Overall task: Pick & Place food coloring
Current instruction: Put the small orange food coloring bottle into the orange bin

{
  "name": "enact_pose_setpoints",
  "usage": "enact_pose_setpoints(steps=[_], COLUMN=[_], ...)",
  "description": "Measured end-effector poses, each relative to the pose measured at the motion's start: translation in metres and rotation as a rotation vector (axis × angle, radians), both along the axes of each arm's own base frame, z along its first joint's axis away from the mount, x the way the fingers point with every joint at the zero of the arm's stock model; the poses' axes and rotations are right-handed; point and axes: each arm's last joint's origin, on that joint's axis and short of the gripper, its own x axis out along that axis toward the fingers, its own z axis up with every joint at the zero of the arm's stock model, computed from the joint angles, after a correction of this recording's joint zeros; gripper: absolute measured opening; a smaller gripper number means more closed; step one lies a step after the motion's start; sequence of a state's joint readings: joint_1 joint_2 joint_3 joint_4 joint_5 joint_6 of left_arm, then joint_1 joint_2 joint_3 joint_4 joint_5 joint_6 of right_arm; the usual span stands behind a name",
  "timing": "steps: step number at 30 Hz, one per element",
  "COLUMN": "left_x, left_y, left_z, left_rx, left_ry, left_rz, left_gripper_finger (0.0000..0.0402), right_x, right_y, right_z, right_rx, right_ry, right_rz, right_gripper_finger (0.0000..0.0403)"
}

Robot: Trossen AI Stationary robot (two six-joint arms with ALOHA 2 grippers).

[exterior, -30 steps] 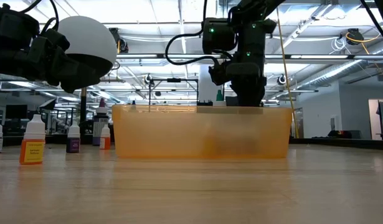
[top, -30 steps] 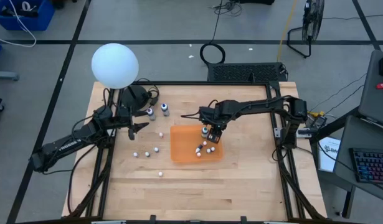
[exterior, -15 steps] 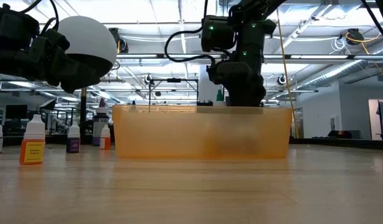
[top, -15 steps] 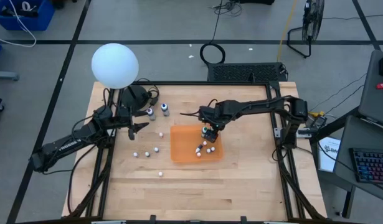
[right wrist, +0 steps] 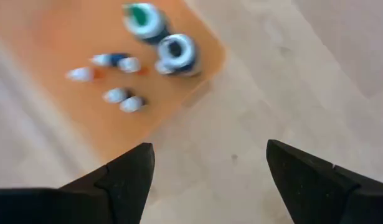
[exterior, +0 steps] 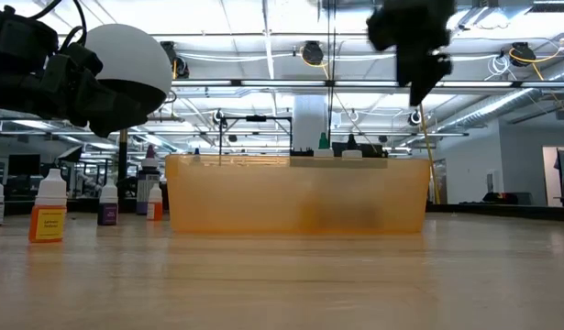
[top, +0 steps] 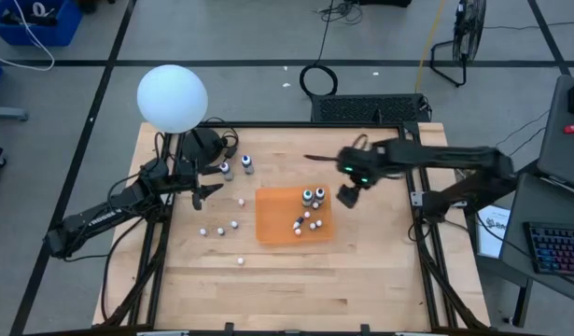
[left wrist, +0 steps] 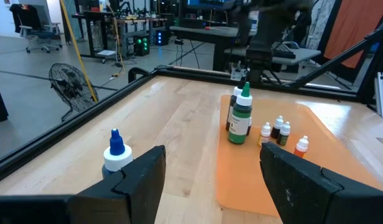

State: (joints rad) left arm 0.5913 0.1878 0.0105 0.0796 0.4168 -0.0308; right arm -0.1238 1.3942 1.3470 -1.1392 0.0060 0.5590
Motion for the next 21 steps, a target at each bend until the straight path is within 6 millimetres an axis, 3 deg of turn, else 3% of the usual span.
enact_pose_setpoints(steps=[3, 6, 10, 17, 21], left_x=[0.000, 0.000, 0.000, 0.000, 0.000], left_y=[0.000, 0.000, 0.000, 0.000, 0.000], left_z=[0.000, 0.000, 0.000, 0.000, 0.004], left_rx=[0.000, 0.000, 0.000, 0.001, 0.013], left_ry=[0.000, 0.000, 0.000, -0.004, -0.038], left_rz=[0.000, 0.000, 0.000, 0.000, 0.000], left_gripper_finger=[0.0257, 0.0257, 0.0257, 0.0257, 0.0257], right_x=[-0.030, -0.061, -0.090, -0.114, -0.133], right_y=[0.007, 0.016, 0.027, 0.030, 0.026], right_z=[0.011, 0.004, -0.023, -0.076, -0.101], right_rx=[-0.059, -0.215, -0.315, -0.485, -0.522], right_ry=[-0.066, -0.151, -0.355, -0.914, -1.014], right_rz=[0.033, -0.042, 0.027, 0.238, 0.212], right_gripper_finger=[0.0296, 0.0297, 0.0297, 0.0298, 0.0295])
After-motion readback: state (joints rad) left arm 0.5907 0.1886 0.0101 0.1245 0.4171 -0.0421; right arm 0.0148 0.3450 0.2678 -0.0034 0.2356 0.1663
